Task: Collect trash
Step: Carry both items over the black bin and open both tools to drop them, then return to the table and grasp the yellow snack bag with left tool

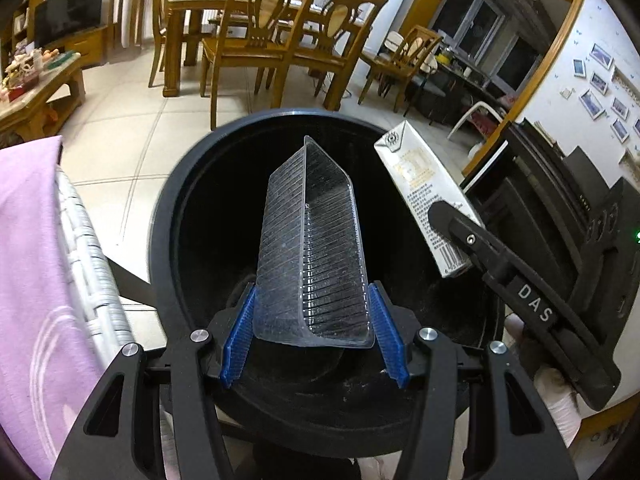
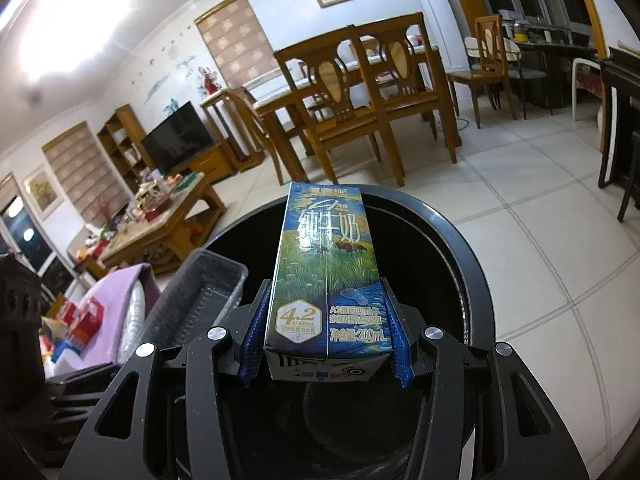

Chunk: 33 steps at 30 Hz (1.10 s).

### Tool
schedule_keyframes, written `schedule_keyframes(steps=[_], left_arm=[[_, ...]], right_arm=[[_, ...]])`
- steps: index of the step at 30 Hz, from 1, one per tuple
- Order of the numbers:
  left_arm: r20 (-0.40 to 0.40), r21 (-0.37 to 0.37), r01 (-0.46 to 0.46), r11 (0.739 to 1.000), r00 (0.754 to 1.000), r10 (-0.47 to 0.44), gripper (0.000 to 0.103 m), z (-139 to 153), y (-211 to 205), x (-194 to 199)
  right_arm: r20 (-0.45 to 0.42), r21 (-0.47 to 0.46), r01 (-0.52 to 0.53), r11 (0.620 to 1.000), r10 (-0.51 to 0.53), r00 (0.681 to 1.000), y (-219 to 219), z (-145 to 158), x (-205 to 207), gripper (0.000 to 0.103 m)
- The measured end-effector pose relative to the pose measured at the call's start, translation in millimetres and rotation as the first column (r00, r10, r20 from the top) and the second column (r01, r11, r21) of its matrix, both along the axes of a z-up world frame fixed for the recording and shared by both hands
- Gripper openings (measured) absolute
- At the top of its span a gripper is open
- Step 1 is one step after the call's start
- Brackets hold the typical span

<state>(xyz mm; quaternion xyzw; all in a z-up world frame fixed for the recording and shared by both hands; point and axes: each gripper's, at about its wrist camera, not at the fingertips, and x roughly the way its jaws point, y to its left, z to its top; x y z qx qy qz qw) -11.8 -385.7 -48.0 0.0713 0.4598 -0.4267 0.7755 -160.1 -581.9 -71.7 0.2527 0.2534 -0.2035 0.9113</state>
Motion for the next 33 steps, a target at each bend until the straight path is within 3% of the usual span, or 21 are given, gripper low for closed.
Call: schedule_keyframes(steps=[13, 16, 20, 23, 25, 33], left_arm=[[0.05, 0.033, 0.014, 0.999, 0.999, -0.015, 0.057, 1, -7, -7], [0.072, 0.053, 0.013, 0.999, 0.997, -0.017, 0.057, 2, -9, -8], [0.124, 0.058, 0.019, 0.998, 0.992, -0.026, 0.082, 8, -7, -16], [0.163, 0.07, 0.017, 0.997, 0.986, -0.028, 0.083, 13, -4, -19], [0.174, 0.076, 0.014, 0.997, 0.984, -0.027, 0.091, 15, -1, -19], [0.241, 0.057, -0.031, 0.998, 0.97, 0.016, 0.098, 32, 30, -23]], right_arm=[[-0.018, -0.038, -0.005, 0.999, 0.005, 1.0, 11, -1, 6, 0.052], [-0.008, -0.042, -0.007, 0.999, 0.007, 1.0, 12, 0, 5, 0.063], [0.035, -0.052, -0.004, 0.999, 0.006, 0.999, 12, 7, -2, 0.073], [0.059, -0.053, 0.0, 0.999, 0.003, 0.998, 13, 12, -5, 0.074], [0.071, -0.046, -0.001, 0.999, 0.004, 0.997, 13, 13, -7, 0.076], [0.124, -0.035, -0.026, 0.999, 0.03, 0.992, 25, 25, -11, 0.09]])
